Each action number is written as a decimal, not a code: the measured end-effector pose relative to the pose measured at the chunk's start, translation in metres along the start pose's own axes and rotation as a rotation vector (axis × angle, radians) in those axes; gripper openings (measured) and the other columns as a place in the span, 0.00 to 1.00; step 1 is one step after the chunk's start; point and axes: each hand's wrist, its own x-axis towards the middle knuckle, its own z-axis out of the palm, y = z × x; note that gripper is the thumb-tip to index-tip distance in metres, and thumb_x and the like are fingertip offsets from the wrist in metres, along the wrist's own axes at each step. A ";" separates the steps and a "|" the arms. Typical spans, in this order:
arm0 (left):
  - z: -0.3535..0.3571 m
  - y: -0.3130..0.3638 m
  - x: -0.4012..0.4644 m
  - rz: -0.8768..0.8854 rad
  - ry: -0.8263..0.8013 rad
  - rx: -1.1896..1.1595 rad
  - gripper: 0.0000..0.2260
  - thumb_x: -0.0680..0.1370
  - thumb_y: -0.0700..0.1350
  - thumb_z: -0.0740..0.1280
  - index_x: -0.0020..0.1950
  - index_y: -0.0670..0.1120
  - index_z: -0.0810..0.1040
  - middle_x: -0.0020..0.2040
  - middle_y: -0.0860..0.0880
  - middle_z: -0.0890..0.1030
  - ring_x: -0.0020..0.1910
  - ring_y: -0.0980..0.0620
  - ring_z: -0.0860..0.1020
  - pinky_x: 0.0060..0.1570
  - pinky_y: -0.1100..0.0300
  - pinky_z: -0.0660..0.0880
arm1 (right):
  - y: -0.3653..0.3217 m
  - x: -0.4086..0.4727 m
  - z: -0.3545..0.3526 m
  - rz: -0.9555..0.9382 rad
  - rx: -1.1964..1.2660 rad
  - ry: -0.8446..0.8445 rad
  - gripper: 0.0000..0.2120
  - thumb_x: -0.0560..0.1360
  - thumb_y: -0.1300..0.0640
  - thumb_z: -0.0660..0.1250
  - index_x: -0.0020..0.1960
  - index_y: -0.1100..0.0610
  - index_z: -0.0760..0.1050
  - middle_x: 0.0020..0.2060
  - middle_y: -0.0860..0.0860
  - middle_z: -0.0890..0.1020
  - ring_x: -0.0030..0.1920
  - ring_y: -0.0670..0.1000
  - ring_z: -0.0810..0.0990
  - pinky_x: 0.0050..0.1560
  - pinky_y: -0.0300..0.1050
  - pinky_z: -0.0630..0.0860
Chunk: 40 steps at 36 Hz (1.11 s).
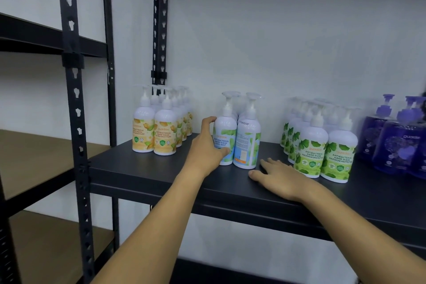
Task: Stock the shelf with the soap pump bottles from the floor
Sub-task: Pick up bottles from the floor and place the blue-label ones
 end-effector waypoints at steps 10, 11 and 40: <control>-0.003 0.004 -0.001 -0.023 -0.017 0.029 0.35 0.72 0.36 0.74 0.71 0.56 0.60 0.56 0.48 0.80 0.51 0.52 0.80 0.49 0.58 0.79 | 0.001 -0.001 0.000 -0.010 0.056 0.040 0.35 0.80 0.34 0.52 0.80 0.52 0.59 0.79 0.54 0.61 0.78 0.56 0.60 0.75 0.53 0.59; -0.004 0.004 -0.001 -0.030 -0.021 0.035 0.35 0.73 0.37 0.74 0.71 0.56 0.60 0.55 0.47 0.80 0.50 0.52 0.80 0.47 0.61 0.79 | 0.002 -0.001 0.000 -0.018 0.078 0.061 0.33 0.79 0.34 0.54 0.77 0.52 0.64 0.76 0.54 0.67 0.74 0.56 0.66 0.72 0.53 0.65; -0.047 0.005 -0.039 -0.263 -0.509 0.947 0.33 0.80 0.69 0.45 0.82 0.54 0.50 0.82 0.48 0.48 0.81 0.46 0.47 0.78 0.46 0.45 | -0.038 0.016 -0.008 -0.123 0.743 0.692 0.33 0.73 0.56 0.75 0.73 0.51 0.64 0.51 0.47 0.77 0.42 0.40 0.76 0.42 0.34 0.73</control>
